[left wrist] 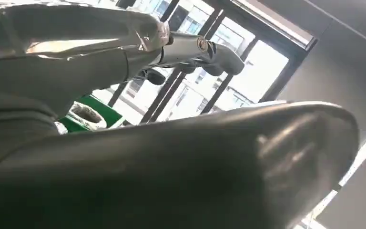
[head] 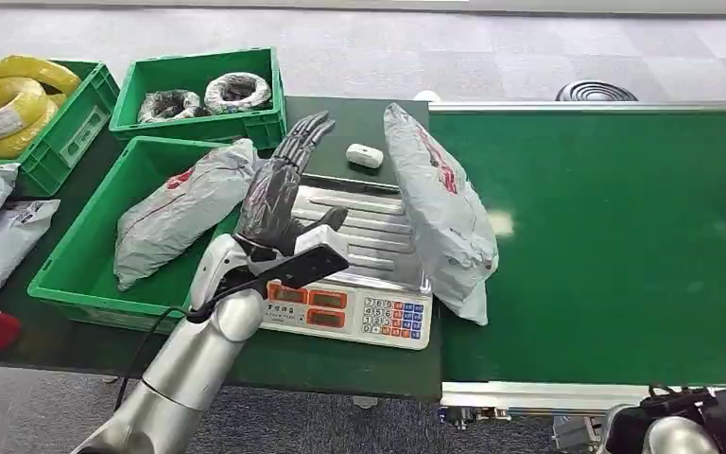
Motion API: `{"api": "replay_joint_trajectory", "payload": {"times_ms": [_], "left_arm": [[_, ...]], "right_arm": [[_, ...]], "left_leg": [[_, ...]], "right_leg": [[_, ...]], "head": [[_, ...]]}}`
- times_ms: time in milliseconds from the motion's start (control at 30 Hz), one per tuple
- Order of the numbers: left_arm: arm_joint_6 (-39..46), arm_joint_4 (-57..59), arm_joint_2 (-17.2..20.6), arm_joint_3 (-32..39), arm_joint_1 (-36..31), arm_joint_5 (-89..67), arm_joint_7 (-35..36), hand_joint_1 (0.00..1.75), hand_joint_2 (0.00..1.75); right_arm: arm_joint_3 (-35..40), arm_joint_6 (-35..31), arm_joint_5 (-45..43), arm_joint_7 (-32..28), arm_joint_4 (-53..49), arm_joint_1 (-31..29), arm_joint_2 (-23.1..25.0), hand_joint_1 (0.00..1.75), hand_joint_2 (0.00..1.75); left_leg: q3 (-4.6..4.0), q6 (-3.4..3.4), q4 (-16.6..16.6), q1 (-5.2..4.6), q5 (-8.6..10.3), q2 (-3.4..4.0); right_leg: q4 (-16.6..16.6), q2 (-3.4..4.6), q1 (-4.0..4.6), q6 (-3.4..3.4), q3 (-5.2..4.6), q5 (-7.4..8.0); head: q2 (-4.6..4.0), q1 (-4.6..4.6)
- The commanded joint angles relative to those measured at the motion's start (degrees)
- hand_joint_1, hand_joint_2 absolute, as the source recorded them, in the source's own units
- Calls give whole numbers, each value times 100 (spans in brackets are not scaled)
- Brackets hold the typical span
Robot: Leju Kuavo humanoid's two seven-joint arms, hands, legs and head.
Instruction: Moved the parcel from conveyor to table for the left to box.
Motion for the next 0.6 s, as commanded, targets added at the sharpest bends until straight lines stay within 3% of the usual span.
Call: {"api": "replay_joint_trajectory", "payload": {"times_ms": [33, 267, 300, 333, 600], "left_arm": [[134, 160, 194, 222, 78, 17, -50, 0, 0], [296, 388, 245, 458, 140, 135, -126, 0, 0], [291, 440, 276, 629, 165, 37, -211, 0, 0], [380, 519, 245, 573, 182, -105, -119, 0, 0], [447, 784, 237, 521, 158, -389, -37, 0, 0]], "right_arm": [[-210, 0, 66, -11, 343, 159, 22, 0, 175], [107, 0, 671, -11, 888, 91, 22, 0, 175], [404, 0, 1028, 473, 718, 115, 22, 0, 175], [253, 0, 751, -11, 1135, 98, 22, 0, 175], [338, 0, 788, -11, 1351, 61, 22, 0, 175]], "left_leg": [[8, 0, -6, -1, 0, 8], [15, 1, -14, -3, 2, 21], [16, 0, -14, -1, 1, 25], [12, -1, -10, 0, -1, 17], [12, 1, -11, -3, 1, 9]], "right_leg": [[-6, -7, 1, 2, 8, 1], [-14, -5, 0, 3, 14, 5], [-14, 2, 2, 2, 14, 6], [-10, -1, 3, 1, 13, 3], [-10, -12, 0, 3, 13, 2]], "head": [[-2, 0], [0, 2], [-2, 0], [0, 2], [0, 2]]}}
